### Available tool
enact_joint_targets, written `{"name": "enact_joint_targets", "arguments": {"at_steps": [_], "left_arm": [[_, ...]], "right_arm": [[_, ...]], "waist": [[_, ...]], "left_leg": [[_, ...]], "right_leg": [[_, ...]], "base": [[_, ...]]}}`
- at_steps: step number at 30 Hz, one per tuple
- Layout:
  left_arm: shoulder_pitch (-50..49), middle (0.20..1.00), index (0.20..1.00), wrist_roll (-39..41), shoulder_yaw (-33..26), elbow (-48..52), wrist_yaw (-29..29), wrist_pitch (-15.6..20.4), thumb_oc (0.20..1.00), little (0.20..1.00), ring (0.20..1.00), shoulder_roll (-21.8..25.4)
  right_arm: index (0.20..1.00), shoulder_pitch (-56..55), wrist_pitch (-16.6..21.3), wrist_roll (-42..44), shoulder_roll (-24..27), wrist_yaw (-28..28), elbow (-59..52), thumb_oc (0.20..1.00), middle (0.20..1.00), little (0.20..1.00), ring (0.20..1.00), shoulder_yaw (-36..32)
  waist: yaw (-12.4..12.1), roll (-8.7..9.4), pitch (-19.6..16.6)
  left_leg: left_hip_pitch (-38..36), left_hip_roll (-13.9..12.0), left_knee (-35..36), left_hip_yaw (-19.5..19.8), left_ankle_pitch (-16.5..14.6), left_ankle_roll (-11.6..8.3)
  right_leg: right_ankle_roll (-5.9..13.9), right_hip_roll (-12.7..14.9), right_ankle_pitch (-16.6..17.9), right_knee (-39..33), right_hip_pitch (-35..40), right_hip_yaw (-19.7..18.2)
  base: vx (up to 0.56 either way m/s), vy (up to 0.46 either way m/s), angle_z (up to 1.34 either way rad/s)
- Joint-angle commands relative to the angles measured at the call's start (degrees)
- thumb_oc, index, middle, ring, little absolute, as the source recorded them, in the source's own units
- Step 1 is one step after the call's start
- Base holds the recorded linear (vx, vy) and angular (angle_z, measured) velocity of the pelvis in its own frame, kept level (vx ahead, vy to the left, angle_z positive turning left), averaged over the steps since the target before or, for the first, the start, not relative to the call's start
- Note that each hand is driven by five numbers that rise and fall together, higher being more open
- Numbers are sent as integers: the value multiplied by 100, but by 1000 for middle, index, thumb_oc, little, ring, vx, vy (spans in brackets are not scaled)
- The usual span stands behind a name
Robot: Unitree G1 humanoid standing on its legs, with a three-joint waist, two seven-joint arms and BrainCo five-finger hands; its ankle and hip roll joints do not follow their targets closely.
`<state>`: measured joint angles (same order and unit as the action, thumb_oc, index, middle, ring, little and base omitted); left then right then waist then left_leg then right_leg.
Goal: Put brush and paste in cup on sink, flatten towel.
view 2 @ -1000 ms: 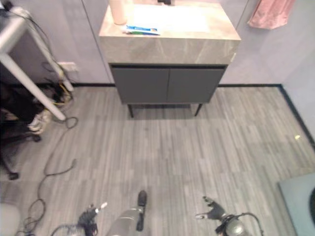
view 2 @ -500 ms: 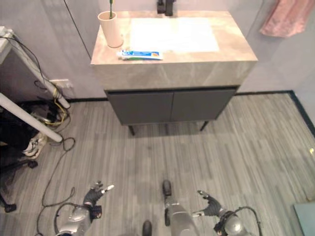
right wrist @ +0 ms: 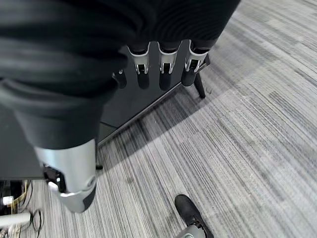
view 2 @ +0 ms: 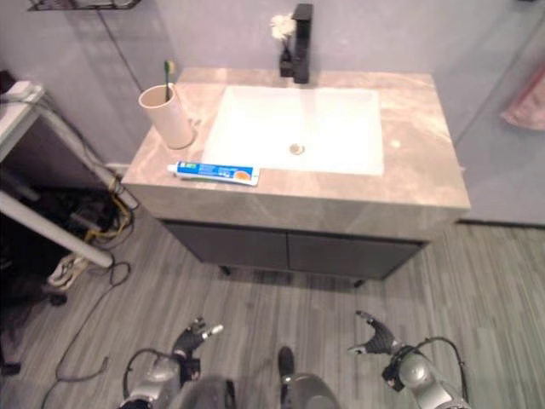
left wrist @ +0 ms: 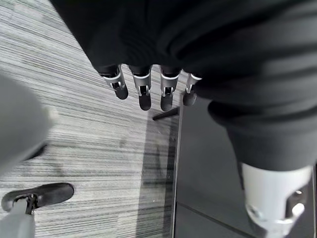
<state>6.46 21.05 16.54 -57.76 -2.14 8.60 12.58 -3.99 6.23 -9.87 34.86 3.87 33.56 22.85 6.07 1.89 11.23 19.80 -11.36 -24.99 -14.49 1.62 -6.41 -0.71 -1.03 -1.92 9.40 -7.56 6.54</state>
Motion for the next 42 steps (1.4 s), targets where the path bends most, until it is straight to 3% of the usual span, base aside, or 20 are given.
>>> {"name": "enact_joint_targets", "arguments": {"at_steps": [1, 2, 4, 6, 13, 20, 25, 26, 27, 28, 29, 30, 34, 35, 36, 37, 38, 39, 41, 42], "left_arm": [[278, 1000, 1000, -331, -26, -108, -186, 147, 1000, 1000, 1000, 308], [302, 1000, 1000, -381, -40, -235, -220, 157, 1000, 1000, 1000, 321], [227, 1000, 1000, -298, -137, -218, -237, 185, 1000, 1000, 1000, 347], [163, 1000, 1000, -310, -223, -280, -174, 196, 1000, 1000, 1000, 414], [79, 1000, 1000, -463, -298, -138, -158, 285, 1000, 1000, 1000, 689], [-71, 1000, 1000, -641, -377, -140, -160, 327, 1000, 1000, 1000, 786], [-457, 1000, 1000, -1593, -56, 620, -255, 436, 1000, 1000, 1000, 1283], [-461, 1000, 1000, -1597, -61, 626, -257, 432, 1000, 1000, 1000, 1287], [-564, 1000, 1000, -2330, 107, 777, -345, 420, 1000, 1000, 1000, 1529], [-563, 1000, 1000, -2333, 101, 780, -347, 417, 1000, 1000, 1000, 1533], [-678, 1000, 1000, -2894, 308, 1082, -314, 508, 1000, 1000, 1000, 1826], [-699, 1000, 1000, -3151, 356, 1169, -362, 547, 1000, 1000, 1000, 1955], [-916, 1000, 1000, -3339, 317, 1347, -429, 668, 1000, 1000, 1000, 2151], [-1054, 1000, 1000, -3619, 422, 1867, -406, 778, 1000, 1000, 1000, 2567], [-1059, 1000, 1000, -3619, 417, 1872, -404, 776, 1000, 1000, 1000, 2570], [-1260, 1000, 1000, -3927, 405, 2901, -390, 1055, 1000, 1000, 1000, 3234], [-1270, 1000, 1000, -3925, 398, 2911, -385, 1051, 1000, 1000, 1000, 3240], [-1454, 1000, 1000, -4209, 309, 3963, -396, 1331, 1000, 1000, 1000, 4023], [-1631, 1000, 1000, -4271, 138, 4389, -413, 1429, 1000, 1000, 1000, 4397], [-2024, 1000, 1000, -4168, -364, 5130, -374, 1561, 1000, 1000, 1000, 5035]], "right_arm": [[1000, -151, 76, -127, 248, -76, -249, 1000, 1000, 1000, 1000, -8], [1000, -28, 76, -226, 290, -48, -220, 1000, 1000, 1000, 1000, 113], [1000, 77, 115, -298, 334, -21, -351, 1000, 1000, 1000, 1000, 183], [1000, 15, 148, -443, 392, 60, -453, 1000, 1000, 1000, 1000, 93], [1000, 236, 192, -844, 397, 11, -390, 1000, 1000, 1000, 1000, 134], [1000, 236, 224, -981, 304, 11, -411, 1000, 1000, 1000, 1000, 192], [1000, 425, 190, -874, 109, -214, -99, 1000, 1000, 1000, 1000, 22], [1000, 433, 193, -874, 102, -217, -89, 1000, 1000, 1000, 1000, 28], [1000, 709, 206, -642, -53, -318, 343, 1000, 1000, 1000, 1000, 54], [1000, 721, 212, -642, -60, -322, 355, 1000, 1000, 1000, 1000, 60], [1000, 769, 223, -424, -153, -393, 589, 1000, 1000, 1000, 1000, 13], [1000, 815, 216, -296, -226, -426, 824, 1000, 1000, 1000, 1000, -35], [1000, 1003, 233, -34, -307, -440, 1271, 1000, 1000, 1000, 1000, 3], [1000, 1065, 265, 13, -304, -489, 1532, 1000, 1000, 1000, 1000, 5], [1000, 1066, 266, 13, -307, -489, 1533, 1000, 1000, 1000, 1000, 8], [1000, 1053, 351, 12, -287, -574, 1793, 1000, 1000, 1000, 1000, -55], [1000, 1053, 352, 12, -291, -575, 1794, 1000, 1000, 1000, 1000, -51], [1000, 956, 376, -109, -254, -615, 2064, 1000, 1000, 1000, 1000, -87], [1000, 901, 379, -213, -308, -661, 2274, 1000, 1000, 1000, 1000, -67], [1000, 788, 344, -347, -409, -706, 2678, 1000, 1000, 1000, 1000, -79]], "waist": [[160, -53, -5], [95, -79, -11], [39, -82, -41], [53, -65, -134], [-127, 3, -168], [-231, 125, -282], [-406, 146, -268], [-401, 150, -270], [-590, 76, -205], [-580, 84, -213], [-538, 40, -234], [-603, 10, -235], [-743, -40, -275], [-819, -104, -290], [-810, -103, -292], [-936, -193, -293], [-925, -191, -295], [-1067, -295, -309], [-1067, -323, -339], [-1140, -410, -392]], "left_leg": [[-840, -113, 1277, 228, 578, -16], [-878, -91, 1438, 667, 669, -26], [-1048, 242, 1362, 1264, 300, -8], [-1124, 484, 1403, 1137, -126, 103], [-1079, 752, 1136, 684, -523, 299], [-1171, 842, 1311, 566, -534, 374], [-1299, 927, 1889, 607, -399, 460], [-1300, 927, 1899, 610, -392, 460], [-1282, 881, 1962, 564, -369, 464], [-1264, 887, 1971, 568, -346, 465], [-1254, 966, 2114, 763, -281, 480], [-1272, 955, 2183, 821, -215, 450], [-1306, 970, 2436, 973, -43, 373], [-1280, 999, 2601, 1162, 90, 296], [-1280, 1001, 2604, 1170, 93, 296], [-1206, 1029, 2749, 1434, 210, 215], [-1205, 1030, 2751, 1443, 213, 215], [-1118, 1089, 2829, 1660, 319, 173], [-1151, 1116, 2898, 1800, 300, 149], [-1105, 1180, 2944, 1989, 334, 120]], "right_leg": [[553, 486, 55, -325, 159, -537], [610, 505, 7, -232, 178, -630], [678, 565, -31, -74, 178, -843], [810, 771, -41, -63, 256, -1025], [1142, 1269, 438, -391, 247, -1104], [1302, 1428, 932, -578, 265, -1002], [1433, 1548, 1465, -672, 138, -712], [1432, 1548, 1468, -675, 138, -708], [1384, 1505, 1246, -661, 151, -89], [1382, 1510, 1260, -667, 136, -85], [1304, 1150, 839, -671, 98, -535], [1264, 1131, 728, -773, 144, -600], [1195, 1140, 699, -1043, 311, -408], [1179, 1124, 650, -1124, 371, -298], [1179, 1125, 649, -1126, 374, -290], [1170, 1126, 603, -1231, 438, -115], [1170, 1127, 603, -1235, 442, -106], [1178, 1172, 616, -1276, 499, 92], [1183, 1184, 555, -1304, 601, 236], [1210, 1238, 566, -1375, 698, 458]], "base": [[332, 229, 12], [415, 311, 9], [333, 294, -81], [294, 315, -120], [70, 230, -14], [30, 126, -7], [-28, 69, 2], [-112, 59, 12], [-72, 44, 8], [-66, 80, -11], [12, 48, -15], [20, 43, 11], [-8, -44, 37], [-18, -40, 46], [-47, -88, 70], [-26, -51, 65], [-59, -79, 87], [14, -51, 77], [33, -40, 86], [17, 6, 88]]}}
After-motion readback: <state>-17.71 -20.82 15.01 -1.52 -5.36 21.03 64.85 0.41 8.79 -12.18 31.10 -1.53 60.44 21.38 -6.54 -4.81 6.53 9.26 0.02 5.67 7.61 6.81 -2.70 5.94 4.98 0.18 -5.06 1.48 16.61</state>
